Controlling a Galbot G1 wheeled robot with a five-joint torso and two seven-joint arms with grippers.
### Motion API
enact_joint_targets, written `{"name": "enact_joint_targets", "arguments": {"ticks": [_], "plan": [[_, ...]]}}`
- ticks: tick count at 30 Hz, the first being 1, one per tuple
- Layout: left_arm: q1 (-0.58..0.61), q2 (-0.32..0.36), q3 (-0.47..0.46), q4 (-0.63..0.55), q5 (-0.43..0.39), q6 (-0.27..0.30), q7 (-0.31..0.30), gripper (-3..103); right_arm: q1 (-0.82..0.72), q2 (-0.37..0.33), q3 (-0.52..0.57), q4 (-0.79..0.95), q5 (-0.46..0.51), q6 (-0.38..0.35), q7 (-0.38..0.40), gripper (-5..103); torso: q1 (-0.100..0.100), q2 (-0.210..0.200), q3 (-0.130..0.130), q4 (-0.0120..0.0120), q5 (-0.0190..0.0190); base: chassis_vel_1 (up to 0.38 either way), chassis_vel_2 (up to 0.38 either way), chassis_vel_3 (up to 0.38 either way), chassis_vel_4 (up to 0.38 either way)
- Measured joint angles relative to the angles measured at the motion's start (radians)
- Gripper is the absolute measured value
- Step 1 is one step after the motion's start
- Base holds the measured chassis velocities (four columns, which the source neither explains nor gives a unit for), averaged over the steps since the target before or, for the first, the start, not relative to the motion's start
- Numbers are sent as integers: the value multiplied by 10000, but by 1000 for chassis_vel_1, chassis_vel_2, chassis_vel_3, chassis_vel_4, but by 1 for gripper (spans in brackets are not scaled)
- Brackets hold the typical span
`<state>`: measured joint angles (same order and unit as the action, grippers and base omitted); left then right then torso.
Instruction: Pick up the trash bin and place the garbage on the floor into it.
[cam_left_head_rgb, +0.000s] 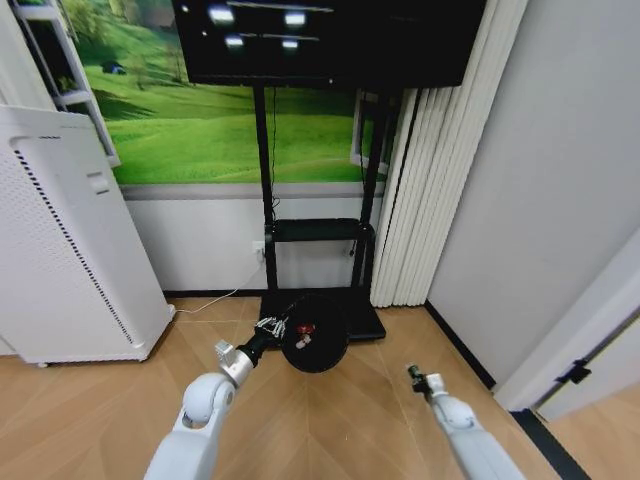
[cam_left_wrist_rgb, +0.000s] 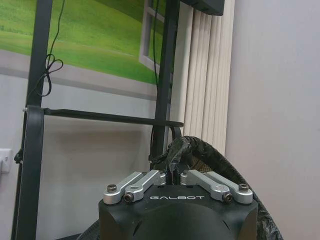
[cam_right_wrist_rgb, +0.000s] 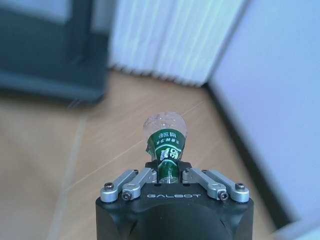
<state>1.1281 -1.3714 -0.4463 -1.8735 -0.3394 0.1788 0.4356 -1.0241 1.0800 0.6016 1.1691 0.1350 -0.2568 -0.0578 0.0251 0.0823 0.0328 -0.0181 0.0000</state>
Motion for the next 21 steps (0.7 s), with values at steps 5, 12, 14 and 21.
{"name": "enact_joint_targets", "arguments": {"ticks": [5,12,14,21], "plan": [[60,-119,-112,100,-9,-48,-18,7,-1043,-409,1372,2516,1777,-747,-296,18,0,0,-1,7,1,0,0,0,0],[-170,-395,26,699,-717,40,21,7,-2537,-573,2518,5991,4076,-1355,-932,18,0,-1,-1,3,2,0,0,0,0],[-267,-458,55,839,-945,78,29,7,-2701,-587,2591,6453,4369,-1438,-946,18,0,0,-1,1,1,0,0,0,0],[-518,-806,140,1379,-2018,341,73,7,-2811,-521,2525,8632,5821,-2130,-802,18,0,0,0,3,-1,0,0,0,0]]}}
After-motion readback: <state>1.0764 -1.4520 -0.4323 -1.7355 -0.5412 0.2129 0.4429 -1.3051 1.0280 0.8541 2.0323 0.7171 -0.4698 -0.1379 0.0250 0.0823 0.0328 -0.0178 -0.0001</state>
